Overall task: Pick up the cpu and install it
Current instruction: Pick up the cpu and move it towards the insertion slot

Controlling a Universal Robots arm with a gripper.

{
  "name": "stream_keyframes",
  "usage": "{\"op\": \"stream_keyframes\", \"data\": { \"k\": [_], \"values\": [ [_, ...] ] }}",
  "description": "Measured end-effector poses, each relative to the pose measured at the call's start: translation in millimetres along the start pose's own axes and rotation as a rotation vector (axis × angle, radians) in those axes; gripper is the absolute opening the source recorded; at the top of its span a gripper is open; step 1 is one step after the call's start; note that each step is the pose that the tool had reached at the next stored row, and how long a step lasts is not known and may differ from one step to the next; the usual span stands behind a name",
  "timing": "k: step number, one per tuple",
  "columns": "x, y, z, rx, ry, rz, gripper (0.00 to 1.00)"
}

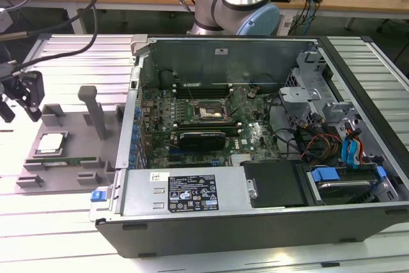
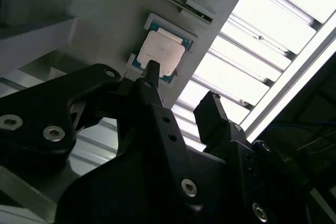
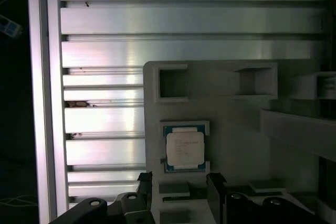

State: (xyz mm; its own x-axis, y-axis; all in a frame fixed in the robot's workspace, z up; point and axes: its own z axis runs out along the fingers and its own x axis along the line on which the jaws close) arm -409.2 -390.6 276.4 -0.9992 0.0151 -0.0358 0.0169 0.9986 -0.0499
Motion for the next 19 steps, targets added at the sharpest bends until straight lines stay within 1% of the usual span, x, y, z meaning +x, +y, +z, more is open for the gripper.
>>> {"op": "stream_keyframes", "data": {
  "k": [4,7,19],
  "values": [
    [0.0,0.1,2.0,0.0001,0.0001,0.000,0.54],
    [0.0,0.3,6.5,0.0000,-0.0001,0.000,0.54],
    [0.2,0.9,17.2,0.0000,0.0000,0.000,0.54]
  ]
}}
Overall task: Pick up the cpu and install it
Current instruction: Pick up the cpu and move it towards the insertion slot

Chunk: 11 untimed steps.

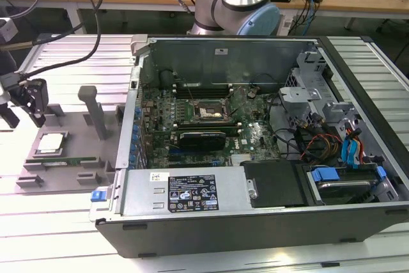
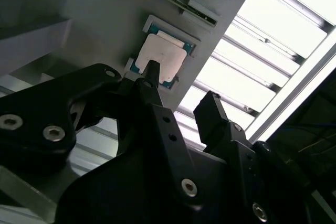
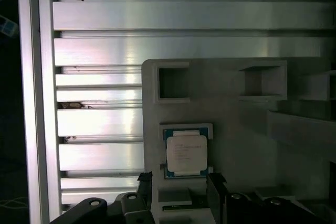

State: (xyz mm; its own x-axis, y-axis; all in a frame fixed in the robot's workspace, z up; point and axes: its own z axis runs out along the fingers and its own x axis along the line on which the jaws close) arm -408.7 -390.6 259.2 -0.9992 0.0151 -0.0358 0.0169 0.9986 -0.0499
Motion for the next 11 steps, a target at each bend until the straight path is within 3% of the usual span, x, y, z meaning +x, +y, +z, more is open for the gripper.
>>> {"op": "stream_keyframes", "data": {
  "k": [11],
  "values": [
    [0.3,0.5,9.8,0.0000,0.0000,0.000,0.54]
  ]
}}
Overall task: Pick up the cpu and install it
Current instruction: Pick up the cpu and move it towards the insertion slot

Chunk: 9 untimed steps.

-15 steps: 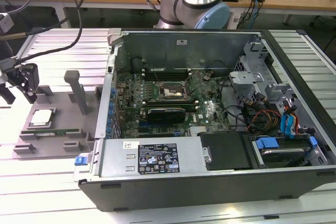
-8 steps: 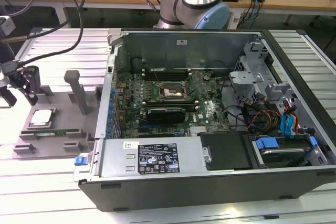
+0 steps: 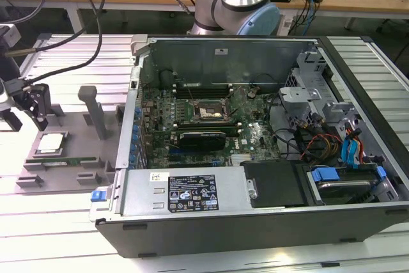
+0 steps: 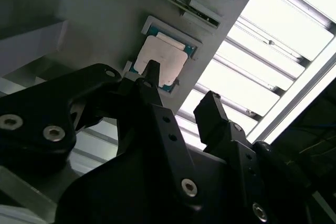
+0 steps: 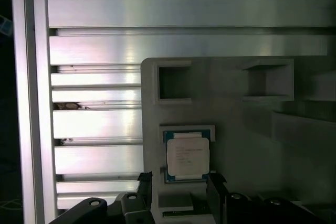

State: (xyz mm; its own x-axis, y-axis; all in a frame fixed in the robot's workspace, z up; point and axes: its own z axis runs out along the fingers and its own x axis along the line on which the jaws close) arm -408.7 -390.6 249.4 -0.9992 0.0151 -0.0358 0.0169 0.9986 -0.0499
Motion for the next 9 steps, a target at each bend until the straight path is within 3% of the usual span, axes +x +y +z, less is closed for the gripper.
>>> {"op": "stream_keyframes", "data": {
  "k": [9],
  "values": [
    [0.3,0.4,7.5,0.0000,0.0000,0.000,0.54]
  ]
}}
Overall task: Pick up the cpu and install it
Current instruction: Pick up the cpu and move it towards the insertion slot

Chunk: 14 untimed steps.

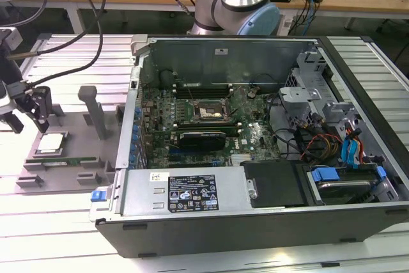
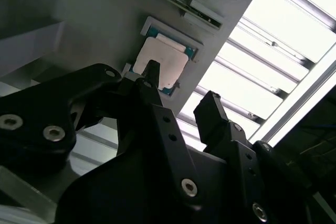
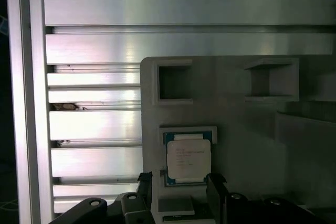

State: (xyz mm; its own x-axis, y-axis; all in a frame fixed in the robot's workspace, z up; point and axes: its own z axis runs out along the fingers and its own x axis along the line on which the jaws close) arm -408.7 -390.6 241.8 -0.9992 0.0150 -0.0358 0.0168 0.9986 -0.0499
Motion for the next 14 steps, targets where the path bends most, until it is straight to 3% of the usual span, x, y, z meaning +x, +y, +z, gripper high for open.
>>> {"op": "stream_keyframes", "data": {
  "k": [14],
  "values": [
    [0.5,0.7,13.6,0.0000,0.0000,0.000,0.54]
  ]
}}
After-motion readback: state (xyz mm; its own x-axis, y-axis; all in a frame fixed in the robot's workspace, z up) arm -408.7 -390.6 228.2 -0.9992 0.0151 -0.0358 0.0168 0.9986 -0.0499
